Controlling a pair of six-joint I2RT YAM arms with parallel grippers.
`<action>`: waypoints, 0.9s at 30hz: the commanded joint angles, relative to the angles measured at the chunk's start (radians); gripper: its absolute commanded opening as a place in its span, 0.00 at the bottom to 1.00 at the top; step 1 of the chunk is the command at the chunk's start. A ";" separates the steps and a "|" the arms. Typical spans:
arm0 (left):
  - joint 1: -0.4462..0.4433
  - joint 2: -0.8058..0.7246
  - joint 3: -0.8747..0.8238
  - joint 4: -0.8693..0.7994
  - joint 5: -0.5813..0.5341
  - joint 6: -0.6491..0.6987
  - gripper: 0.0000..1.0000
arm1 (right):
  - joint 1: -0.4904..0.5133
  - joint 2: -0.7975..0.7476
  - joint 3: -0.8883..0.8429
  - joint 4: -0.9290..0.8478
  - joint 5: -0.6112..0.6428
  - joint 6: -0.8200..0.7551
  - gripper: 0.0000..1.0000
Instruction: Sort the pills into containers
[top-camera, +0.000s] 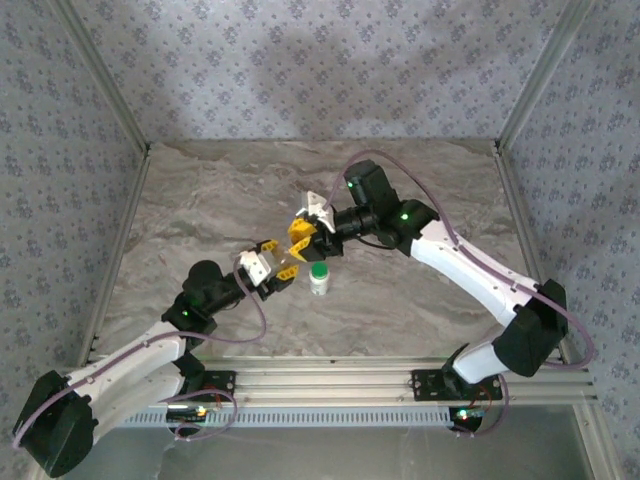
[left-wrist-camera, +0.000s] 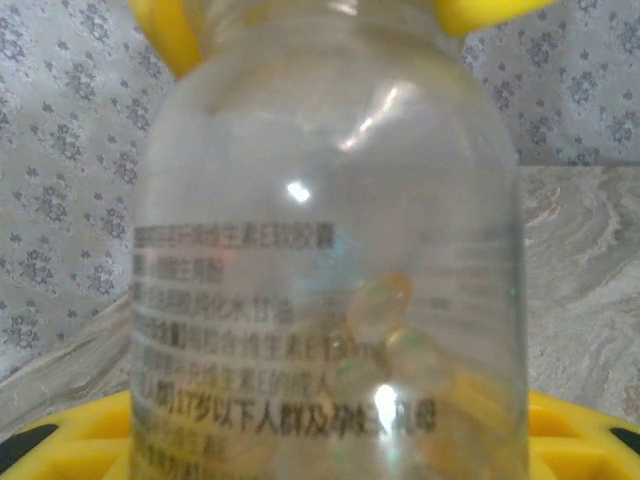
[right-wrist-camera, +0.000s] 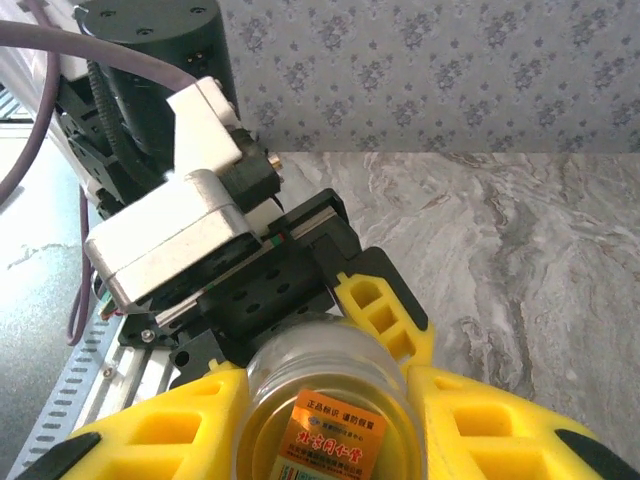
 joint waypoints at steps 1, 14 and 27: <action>-0.006 -0.029 0.017 0.111 0.042 0.008 0.17 | 0.032 0.053 0.035 -0.143 0.066 -0.101 0.15; -0.007 -0.111 0.008 0.168 0.018 0.024 0.15 | 0.025 0.217 0.175 -0.598 0.009 -0.511 0.16; -0.007 -0.079 0.089 0.313 -0.089 0.077 0.14 | 0.034 0.193 0.063 -0.107 0.151 0.337 0.16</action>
